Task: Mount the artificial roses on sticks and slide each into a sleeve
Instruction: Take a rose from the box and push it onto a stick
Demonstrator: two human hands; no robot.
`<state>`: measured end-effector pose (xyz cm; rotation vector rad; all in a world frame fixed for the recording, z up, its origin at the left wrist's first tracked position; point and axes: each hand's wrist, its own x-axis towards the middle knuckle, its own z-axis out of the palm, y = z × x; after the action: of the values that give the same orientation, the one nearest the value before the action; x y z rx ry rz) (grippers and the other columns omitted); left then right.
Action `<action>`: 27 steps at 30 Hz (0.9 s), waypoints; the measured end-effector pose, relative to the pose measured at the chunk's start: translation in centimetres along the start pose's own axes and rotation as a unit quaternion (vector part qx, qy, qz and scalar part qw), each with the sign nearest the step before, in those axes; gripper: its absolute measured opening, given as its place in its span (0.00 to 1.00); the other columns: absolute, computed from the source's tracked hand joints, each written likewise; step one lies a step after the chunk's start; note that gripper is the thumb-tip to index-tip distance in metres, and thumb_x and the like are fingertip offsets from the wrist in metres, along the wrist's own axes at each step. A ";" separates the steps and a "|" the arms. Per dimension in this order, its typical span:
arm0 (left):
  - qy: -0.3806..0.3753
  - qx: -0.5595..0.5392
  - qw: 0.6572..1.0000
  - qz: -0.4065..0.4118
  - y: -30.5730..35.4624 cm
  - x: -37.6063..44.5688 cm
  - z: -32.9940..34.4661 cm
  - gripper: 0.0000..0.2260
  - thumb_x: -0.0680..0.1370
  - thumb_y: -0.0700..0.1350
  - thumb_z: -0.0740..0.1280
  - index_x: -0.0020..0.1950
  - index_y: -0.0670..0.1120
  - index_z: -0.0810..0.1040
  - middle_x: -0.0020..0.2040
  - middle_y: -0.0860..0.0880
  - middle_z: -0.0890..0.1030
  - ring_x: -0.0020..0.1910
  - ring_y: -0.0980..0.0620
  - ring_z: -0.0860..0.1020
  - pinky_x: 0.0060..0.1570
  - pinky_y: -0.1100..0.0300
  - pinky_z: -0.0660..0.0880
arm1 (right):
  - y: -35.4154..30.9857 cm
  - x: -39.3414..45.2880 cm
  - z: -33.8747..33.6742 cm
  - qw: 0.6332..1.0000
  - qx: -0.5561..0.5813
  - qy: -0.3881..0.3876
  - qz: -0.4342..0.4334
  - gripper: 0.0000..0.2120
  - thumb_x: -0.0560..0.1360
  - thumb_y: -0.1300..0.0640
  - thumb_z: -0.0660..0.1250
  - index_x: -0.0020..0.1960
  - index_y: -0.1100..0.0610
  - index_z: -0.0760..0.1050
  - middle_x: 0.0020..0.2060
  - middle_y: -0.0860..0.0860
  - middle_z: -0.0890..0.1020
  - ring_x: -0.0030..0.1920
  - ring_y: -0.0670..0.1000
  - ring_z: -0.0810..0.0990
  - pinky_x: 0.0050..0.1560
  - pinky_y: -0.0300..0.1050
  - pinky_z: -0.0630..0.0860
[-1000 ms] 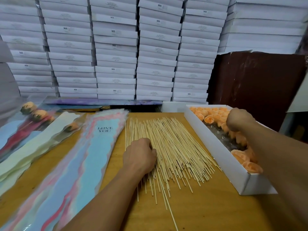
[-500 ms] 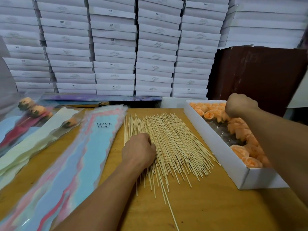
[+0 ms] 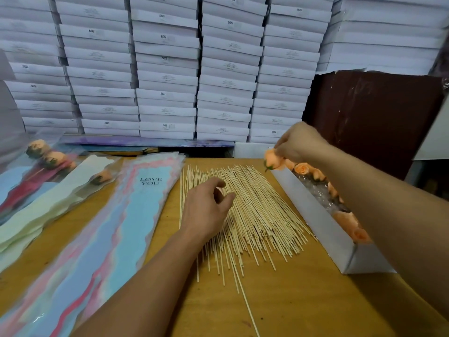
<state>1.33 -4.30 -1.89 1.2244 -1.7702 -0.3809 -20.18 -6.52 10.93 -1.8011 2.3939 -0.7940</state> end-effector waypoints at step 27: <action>0.144 -0.257 0.942 -0.160 -1.5 1.6 -0.6 0.10 0.83 0.41 0.63 0.62 0.53 0.69 0.43 0.52 0.76 0.40 0.52 0.82 0.36 0.50 0.83 | -6.1 -4.5 13.2 0.994 -0.035 -0.101 -0.025 0.14 0.75 0.61 0.72 0.37 0.55 0.68 0.36 0.51 0.73 0.33 0.50 0.70 0.30 0.43 0.64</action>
<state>2.56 -6.17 -1.79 1.1115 -1.1223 -0.7592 -8.97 -8.47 0.79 -1.8735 2.2824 -0.5100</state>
